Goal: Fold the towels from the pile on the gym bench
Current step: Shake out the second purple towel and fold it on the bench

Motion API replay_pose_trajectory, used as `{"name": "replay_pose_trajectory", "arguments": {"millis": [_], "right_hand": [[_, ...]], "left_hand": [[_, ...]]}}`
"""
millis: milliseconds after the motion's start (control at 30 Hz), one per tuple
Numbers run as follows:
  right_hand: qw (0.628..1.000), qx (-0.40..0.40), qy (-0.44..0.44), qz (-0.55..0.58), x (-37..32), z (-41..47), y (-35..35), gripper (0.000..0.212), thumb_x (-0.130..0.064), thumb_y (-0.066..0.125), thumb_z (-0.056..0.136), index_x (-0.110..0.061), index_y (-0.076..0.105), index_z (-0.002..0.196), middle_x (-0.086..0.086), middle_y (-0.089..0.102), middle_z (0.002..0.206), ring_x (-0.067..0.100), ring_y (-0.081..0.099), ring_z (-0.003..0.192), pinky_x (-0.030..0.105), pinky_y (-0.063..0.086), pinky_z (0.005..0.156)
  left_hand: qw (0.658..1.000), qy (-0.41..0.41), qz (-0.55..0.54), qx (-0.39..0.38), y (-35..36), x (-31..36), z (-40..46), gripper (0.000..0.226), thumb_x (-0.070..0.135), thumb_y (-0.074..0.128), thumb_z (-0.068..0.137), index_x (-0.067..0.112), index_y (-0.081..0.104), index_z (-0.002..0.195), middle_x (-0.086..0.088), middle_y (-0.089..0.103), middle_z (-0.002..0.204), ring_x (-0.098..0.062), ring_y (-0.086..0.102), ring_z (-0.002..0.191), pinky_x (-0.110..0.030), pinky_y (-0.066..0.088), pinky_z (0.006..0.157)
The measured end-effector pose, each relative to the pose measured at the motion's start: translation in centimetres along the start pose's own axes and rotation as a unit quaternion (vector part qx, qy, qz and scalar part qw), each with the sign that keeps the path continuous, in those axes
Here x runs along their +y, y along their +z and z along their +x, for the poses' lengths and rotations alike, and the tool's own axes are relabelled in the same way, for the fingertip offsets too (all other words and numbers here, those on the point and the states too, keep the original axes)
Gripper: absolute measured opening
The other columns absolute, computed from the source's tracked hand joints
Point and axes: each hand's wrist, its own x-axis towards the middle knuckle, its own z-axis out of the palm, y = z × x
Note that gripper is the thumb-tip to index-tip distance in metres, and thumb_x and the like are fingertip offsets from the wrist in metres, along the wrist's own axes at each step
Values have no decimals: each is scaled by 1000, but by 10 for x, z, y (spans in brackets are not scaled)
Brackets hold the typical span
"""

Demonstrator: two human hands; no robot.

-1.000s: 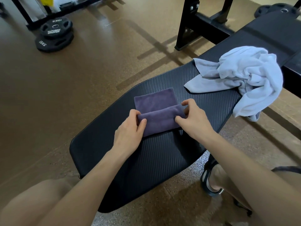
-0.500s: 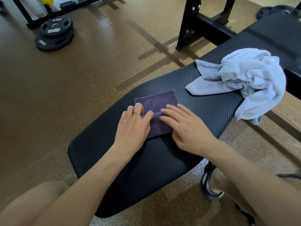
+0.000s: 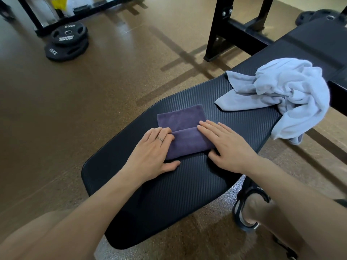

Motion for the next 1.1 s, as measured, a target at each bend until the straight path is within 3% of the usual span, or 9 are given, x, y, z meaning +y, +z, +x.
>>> {"name": "replay_pose_trajectory", "arguments": {"millis": [167, 233, 300, 400, 533, 600, 767, 900, 1100], "right_hand": [[987, 90, 25, 134, -6, 8, -3, 52, -20, 49, 81, -14, 54, 133, 3, 58, 138, 23, 53, 128, 30, 36, 112], [962, 122, 79, 232, -10, 11, -13, 36, -19, 51, 86, -22, 55, 121, -4, 63, 116, 16, 60, 106, 30, 46, 92], [938, 132, 124, 296, -13, 14, -18, 27, -16, 53, 91, -27, 54, 115, -11, 64, 100, 1, 59, 92, 16, 43, 78], [906, 141, 169, 362, -14, 24, -19, 25, -20, 56, 98, -31, 52, 120, -15, 66, 99, -10, 61, 91, 6, 42, 71], [873, 162, 226, 400, -17, 39, -17, 28, -33, 57, 102, -28, 50, 129, -12, 64, 106, -6, 61, 96, 10, 47, 74], [874, 161, 243, 389, -20, 45, -17, 28, -34, 55, 103, -25, 51, 128, -14, 61, 100, -6, 59, 90, 11, 45, 70], [887, 145, 271, 346, -22, 55, -12, 28, -38, 54, 101, -22, 51, 124, -7, 64, 98, 16, 64, 94, 43, 53, 88], [896, 132, 277, 320, -23, 55, -8, 34, -35, 56, 101, -19, 48, 130, -9, 60, 91, 19, 61, 95, 37, 47, 82], [916, 113, 264, 280, -25, 39, -3, 37, -35, 58, 99, -18, 54, 132, 5, 60, 114, 19, 56, 100, 30, 41, 84]], "left_hand": [[998, -3, -22, 50, -1, -2, 2, 58, 54, 58, 80, 11, 63, 117, -3, 65, 121, -23, 59, 113, -36, 36, 113], [996, -29, -57, 57, -2, -5, 4, 53, 51, 60, 79, 13, 64, 115, 0, 67, 115, -22, 62, 109, -33, 39, 110], [985, -71, -140, 69, -4, -10, 7, 43, 47, 59, 82, 16, 65, 112, 4, 69, 109, -19, 63, 103, -32, 44, 101], [953, -138, -261, 75, -7, -15, 14, 27, 43, 60, 90, 20, 65, 105, 9, 65, 101, -11, 60, 96, -33, 48, 88], [870, -265, -414, 46, -8, -18, 22, 19, 39, 58, 98, 20, 63, 99, 5, 66, 92, -12, 63, 89, -43, 54, 83], [852, -293, -431, 45, -8, -19, 26, 20, 41, 55, 100, 21, 58, 102, 5, 67, 92, -11, 65, 88, -45, 55, 83], [877, -325, -348, 55, -6, -16, 35, 25, 44, 51, 100, 21, 49, 111, 2, 67, 96, -21, 65, 90, -47, 55, 82], [899, -333, -283, 34, -4, -9, 39, 23, 40, 48, 99, 21, 49, 112, -4, 70, 93, -29, 64, 88, -46, 50, 87], [912, -304, -276, 3, -6, -8, 30, 15, 36, 52, 94, 25, 52, 104, 4, 57, 101, -22, 58, 91, -43, 50, 82]]}}
